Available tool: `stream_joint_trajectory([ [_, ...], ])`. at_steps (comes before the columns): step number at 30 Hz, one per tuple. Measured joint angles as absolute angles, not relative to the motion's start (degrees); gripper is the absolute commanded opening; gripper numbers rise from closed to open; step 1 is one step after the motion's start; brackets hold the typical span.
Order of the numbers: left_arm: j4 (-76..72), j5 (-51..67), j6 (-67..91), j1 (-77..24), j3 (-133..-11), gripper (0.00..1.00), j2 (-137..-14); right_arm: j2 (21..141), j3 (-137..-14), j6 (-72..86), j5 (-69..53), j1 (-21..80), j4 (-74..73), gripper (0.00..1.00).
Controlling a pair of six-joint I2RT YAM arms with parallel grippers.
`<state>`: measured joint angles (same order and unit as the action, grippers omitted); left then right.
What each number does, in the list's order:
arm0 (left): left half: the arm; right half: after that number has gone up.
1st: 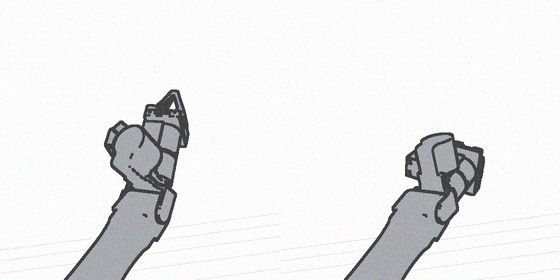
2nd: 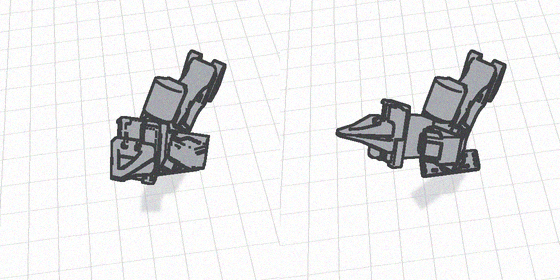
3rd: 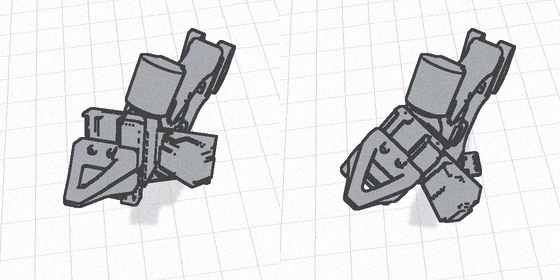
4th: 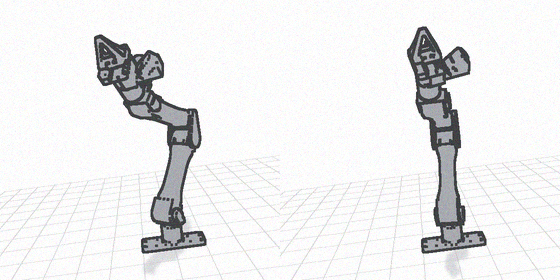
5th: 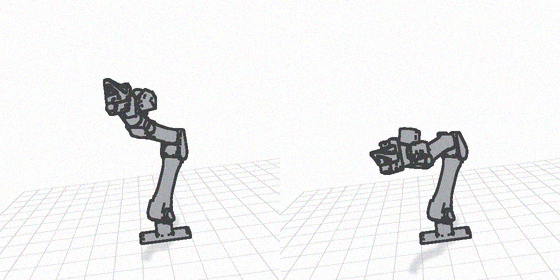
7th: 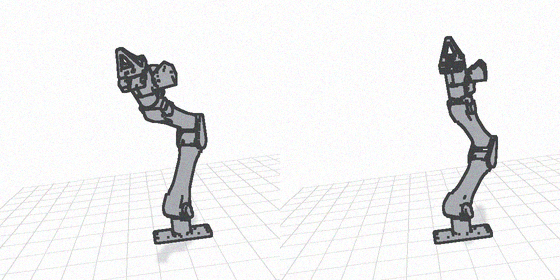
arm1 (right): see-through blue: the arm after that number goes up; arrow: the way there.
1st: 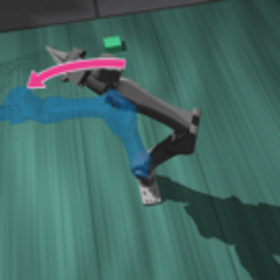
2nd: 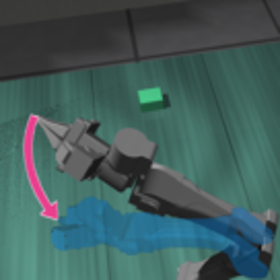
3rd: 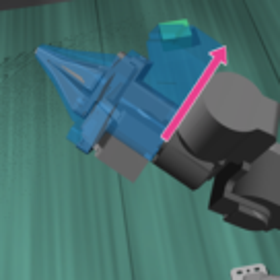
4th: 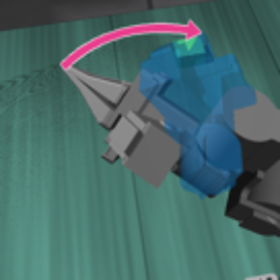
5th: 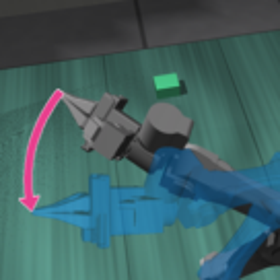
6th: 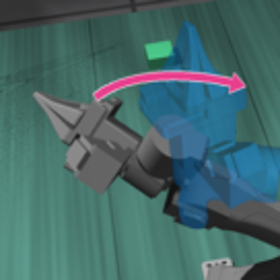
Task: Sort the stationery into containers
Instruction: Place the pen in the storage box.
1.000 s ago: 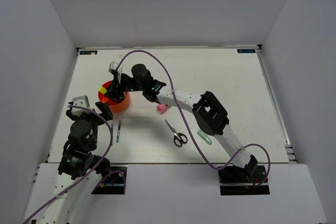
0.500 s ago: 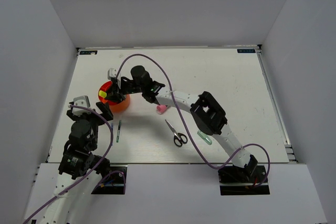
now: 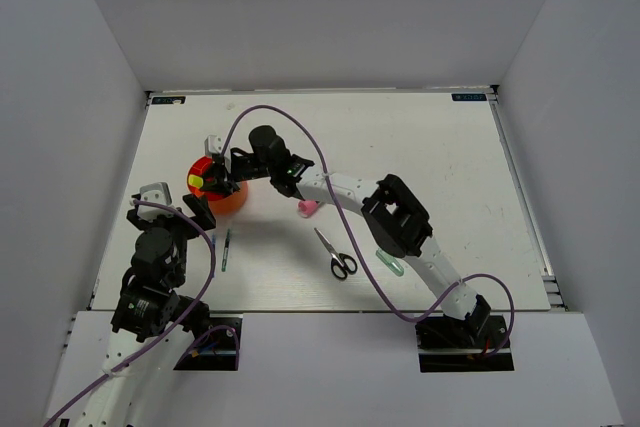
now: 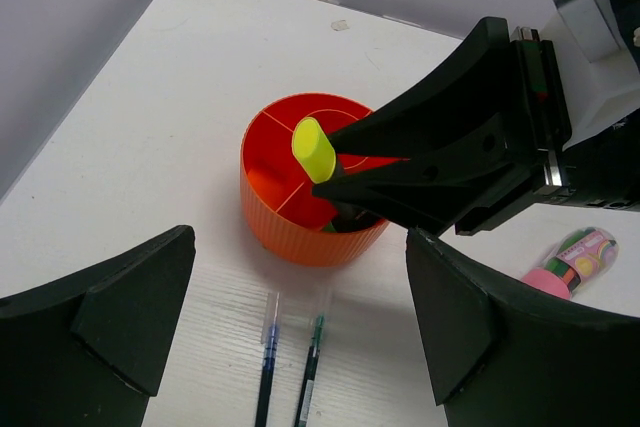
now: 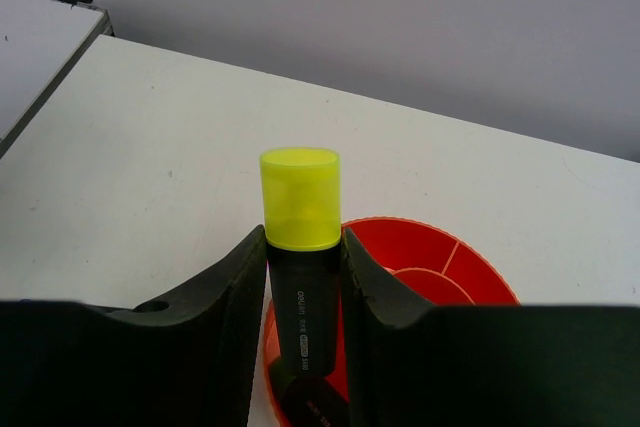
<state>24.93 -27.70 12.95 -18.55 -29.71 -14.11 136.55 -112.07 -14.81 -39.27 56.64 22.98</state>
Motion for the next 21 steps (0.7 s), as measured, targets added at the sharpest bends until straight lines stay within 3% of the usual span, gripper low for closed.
stream_joint_trajectory([
  [19, 24.9, -27.7, 13.0, -18.5, -29.7, 0.96, -14.1, 138.4, -112.1, -15.4, -38.8, 56.6, 23.4, 0.0],
  [21, 24.9, -27.7, 13.0, -18.5, -29.7, 0.96, -14.1, 138.4, -112.1, -15.4, -38.7, 56.6, 23.4, 0.04],
])
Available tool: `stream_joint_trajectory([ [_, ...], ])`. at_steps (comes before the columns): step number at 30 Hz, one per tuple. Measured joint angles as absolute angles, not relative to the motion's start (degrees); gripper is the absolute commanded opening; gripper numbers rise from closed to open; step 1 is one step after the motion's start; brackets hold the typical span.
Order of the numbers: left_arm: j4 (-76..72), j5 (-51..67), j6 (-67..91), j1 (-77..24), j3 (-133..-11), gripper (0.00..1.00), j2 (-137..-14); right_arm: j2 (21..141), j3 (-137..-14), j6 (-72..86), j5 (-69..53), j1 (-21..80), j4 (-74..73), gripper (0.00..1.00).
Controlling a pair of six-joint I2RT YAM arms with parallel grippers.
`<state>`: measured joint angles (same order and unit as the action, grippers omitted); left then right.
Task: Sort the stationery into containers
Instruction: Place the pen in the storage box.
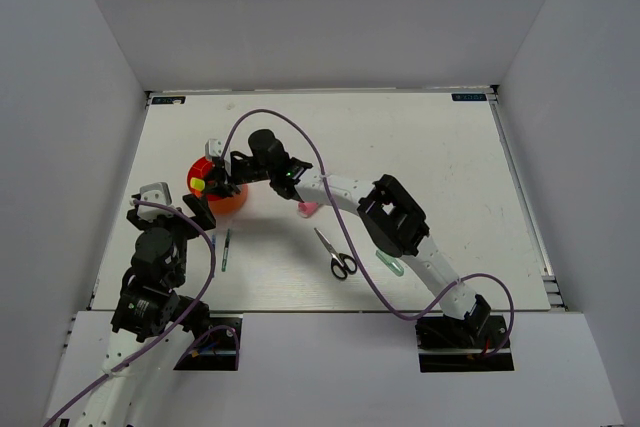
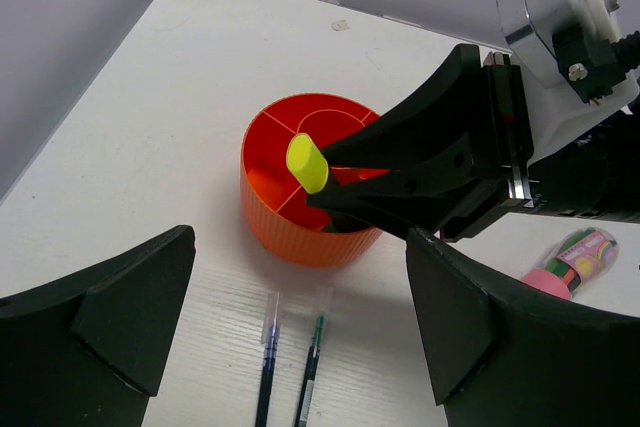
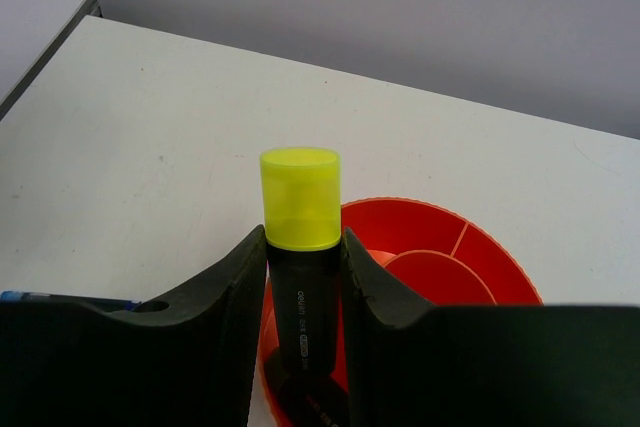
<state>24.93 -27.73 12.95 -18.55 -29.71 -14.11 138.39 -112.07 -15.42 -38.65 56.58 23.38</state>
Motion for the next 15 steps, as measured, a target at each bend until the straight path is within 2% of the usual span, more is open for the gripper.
stream_joint_trajectory([
  [1, 24.9, -27.7, 13.0, -18.5, -29.7, 0.96, -14.1, 138.4, -112.1, -15.4, -38.5, 56.6, 23.4, 0.06],
  [4, 24.9, -27.8, 13.0, -18.5, -29.7, 0.96, -14.1, 138.4, -112.1, -15.2, -38.2, 56.6, 23.6, 0.21],
  [5, 24.9, -27.8, 13.0, -18.5, -29.7, 0.96, -14.1, 138.4, -112.1, -15.2, -38.1, 56.5, 23.7, 0.21],
  [6, 24.9, -27.9, 13.0, -18.5, -29.7, 0.96, -14.1, 138.4, -112.0, -15.2, -37.9, 56.5, 23.8, 0.25],
  [15, 24.9, -27.9, 13.0, -18.5, -29.6, 0.96, -14.1, 138.4, -111.6, -13.9, -37.2, 56.2, 24.1, 0.3],
])
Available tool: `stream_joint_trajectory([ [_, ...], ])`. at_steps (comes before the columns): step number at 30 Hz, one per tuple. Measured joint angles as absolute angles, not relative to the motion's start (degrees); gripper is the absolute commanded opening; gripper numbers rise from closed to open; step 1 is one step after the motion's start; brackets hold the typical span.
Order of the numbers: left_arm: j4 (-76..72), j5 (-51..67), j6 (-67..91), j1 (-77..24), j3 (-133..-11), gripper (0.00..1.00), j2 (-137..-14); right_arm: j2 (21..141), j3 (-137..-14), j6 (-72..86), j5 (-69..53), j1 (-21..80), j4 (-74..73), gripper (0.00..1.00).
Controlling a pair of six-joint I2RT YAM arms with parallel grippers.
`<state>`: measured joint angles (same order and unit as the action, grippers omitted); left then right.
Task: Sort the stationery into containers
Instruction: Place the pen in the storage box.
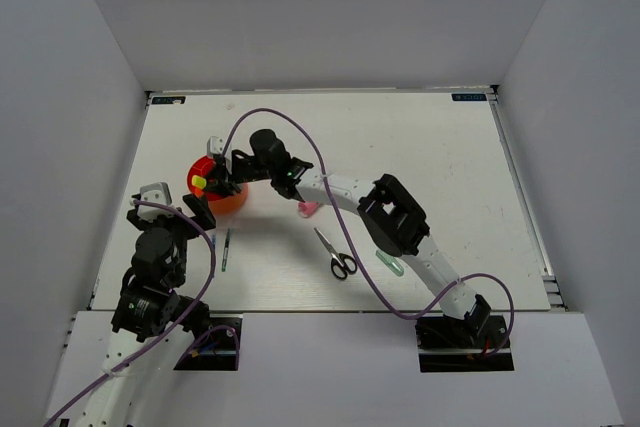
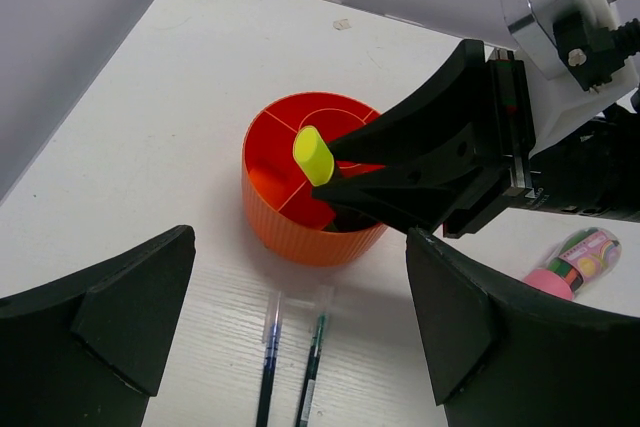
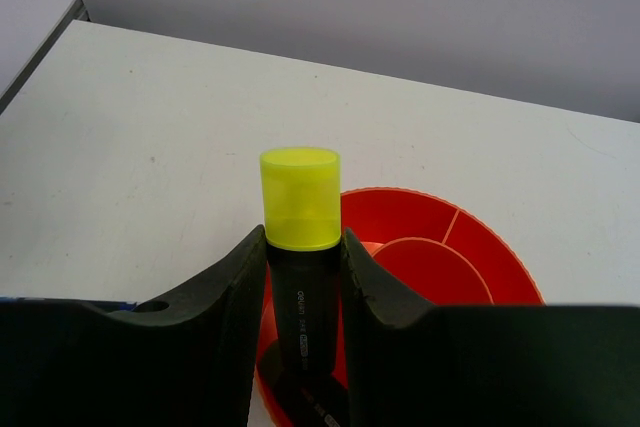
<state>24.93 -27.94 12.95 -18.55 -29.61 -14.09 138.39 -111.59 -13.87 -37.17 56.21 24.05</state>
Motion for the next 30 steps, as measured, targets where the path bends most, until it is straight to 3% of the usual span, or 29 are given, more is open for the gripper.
stream_joint_trajectory([
  [16, 24.9, -28.1, 13.0, -18.5, -29.6, 0.96, -14.1, 138.4, -111.5, -10.5, -36.4, 55.9, 24.2, 0.3],
  [23, 24.9, -28.1, 12.9, -18.5, -29.6, 0.97, -14.1, 139.2, -110.8, -9.6, -36.2, 55.9, 24.8, 0.34],
  [26, 24.9, -28.1, 12.9, -18.5, -29.6, 0.97, -14.1, 140.1, -110.8, -9.4, -36.2, 55.9, 24.8, 0.38],
  [30, 24.9, -28.1, 12.9, -18.5, -29.6, 0.97, -14.1, 140.6, -110.7, -9.2, -36.2, 55.9, 24.8, 0.55],
])
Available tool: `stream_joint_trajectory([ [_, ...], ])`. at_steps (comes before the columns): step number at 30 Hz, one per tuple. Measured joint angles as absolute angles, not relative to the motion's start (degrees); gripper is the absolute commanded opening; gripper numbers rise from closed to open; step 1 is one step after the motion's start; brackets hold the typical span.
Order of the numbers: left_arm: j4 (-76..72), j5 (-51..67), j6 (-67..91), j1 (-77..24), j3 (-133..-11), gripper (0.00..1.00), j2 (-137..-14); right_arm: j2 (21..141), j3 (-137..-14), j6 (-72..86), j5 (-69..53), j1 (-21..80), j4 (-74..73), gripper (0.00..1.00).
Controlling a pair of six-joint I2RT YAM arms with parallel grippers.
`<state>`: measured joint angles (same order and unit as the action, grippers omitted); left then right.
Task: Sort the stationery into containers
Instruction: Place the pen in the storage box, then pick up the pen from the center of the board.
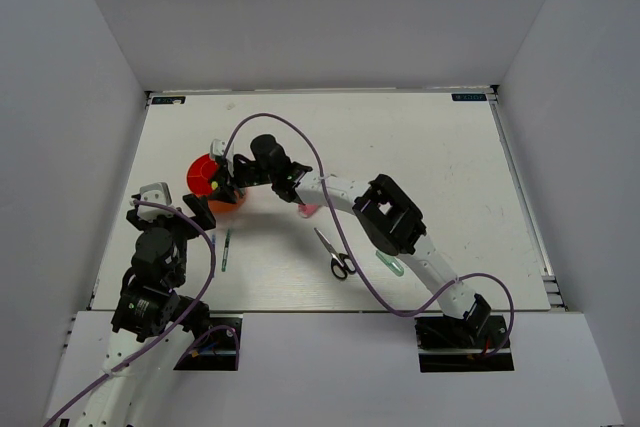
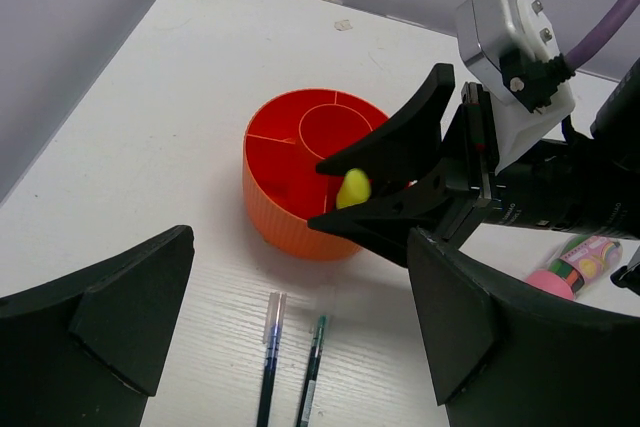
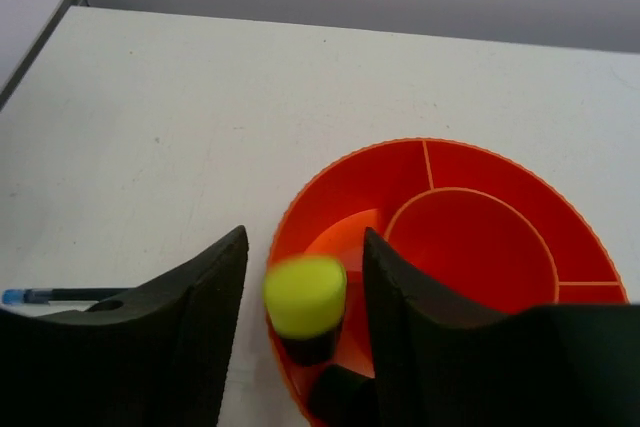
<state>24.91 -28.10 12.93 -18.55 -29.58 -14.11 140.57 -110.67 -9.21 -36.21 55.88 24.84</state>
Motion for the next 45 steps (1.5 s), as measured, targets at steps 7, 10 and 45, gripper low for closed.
stream_joint_trajectory([
  [7, 24.9, -28.1, 12.9, -18.5, -29.6, 0.97, -14.1, 140.6, -110.7, -9.4, -36.2, 55.9, 25.5, 0.64],
  [10, 24.9, -28.1, 12.9, -18.5, -29.6, 0.97, -14.1, 140.6, -110.7, -9.4, -36.2, 55.9, 25.5, 0.64],
  [45, 40.1, -14.1, 16.0, -18.5, -43.2, 0.8, -38.9, 113.6, -107.4, -13.8, -16.0, 45.1, -31.1, 0.63],
])
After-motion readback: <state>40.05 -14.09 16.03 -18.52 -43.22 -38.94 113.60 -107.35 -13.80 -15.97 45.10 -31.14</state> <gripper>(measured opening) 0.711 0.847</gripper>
